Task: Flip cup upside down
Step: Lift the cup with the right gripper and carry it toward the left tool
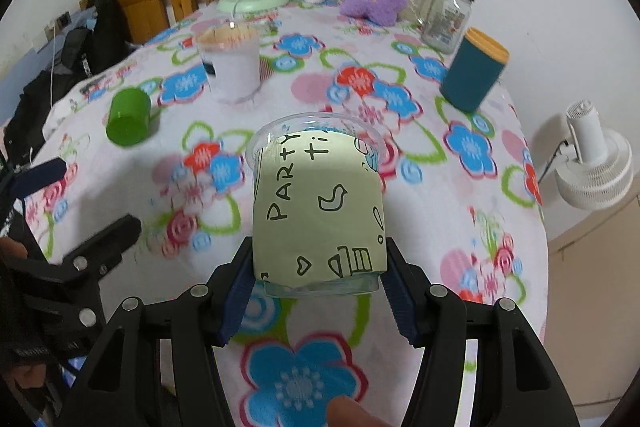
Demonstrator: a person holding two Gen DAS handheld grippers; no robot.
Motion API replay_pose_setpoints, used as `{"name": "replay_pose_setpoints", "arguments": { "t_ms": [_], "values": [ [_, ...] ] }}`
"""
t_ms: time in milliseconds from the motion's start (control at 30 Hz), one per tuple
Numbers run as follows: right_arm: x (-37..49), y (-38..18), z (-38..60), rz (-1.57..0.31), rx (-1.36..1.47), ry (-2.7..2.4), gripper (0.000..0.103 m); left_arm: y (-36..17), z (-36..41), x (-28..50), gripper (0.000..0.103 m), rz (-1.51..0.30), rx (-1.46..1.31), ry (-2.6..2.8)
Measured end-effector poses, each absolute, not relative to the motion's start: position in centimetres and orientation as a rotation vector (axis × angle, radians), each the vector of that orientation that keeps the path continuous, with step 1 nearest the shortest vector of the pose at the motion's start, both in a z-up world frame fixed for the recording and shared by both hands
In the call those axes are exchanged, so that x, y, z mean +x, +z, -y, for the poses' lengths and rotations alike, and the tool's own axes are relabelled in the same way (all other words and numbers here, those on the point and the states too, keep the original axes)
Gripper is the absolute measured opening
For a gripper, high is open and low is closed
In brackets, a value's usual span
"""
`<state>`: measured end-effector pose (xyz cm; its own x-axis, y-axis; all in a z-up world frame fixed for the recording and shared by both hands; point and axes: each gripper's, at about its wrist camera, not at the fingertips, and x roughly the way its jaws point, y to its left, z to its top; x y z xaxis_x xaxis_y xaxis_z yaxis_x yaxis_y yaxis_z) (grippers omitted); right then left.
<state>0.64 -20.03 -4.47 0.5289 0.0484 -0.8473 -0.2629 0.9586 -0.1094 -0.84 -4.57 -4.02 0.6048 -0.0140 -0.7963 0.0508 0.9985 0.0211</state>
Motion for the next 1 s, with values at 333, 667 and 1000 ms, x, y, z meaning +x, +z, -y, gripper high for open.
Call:
{"name": "replay_pose_setpoints", "arguments": {
  "t_ms": [333,667,1000],
  "values": [
    [0.0,-6.4,21.1,-1.059,-0.244,0.157,0.064,-4.9,5.0,-1.7,0.103,-0.948,0.021,-0.051],
    [0.2,-7.0,21.1,-1.094,-0.209,0.176,0.087,-4.8,4.8,-1.7,0.103,-0.946,0.017,-0.047],
    [-0.1,-5.9,21.4,-1.078,-0.205,0.183,0.088,-4.3,4.6,-1.7,0.103,-0.949,-0.01,-0.056]
  ]
}}
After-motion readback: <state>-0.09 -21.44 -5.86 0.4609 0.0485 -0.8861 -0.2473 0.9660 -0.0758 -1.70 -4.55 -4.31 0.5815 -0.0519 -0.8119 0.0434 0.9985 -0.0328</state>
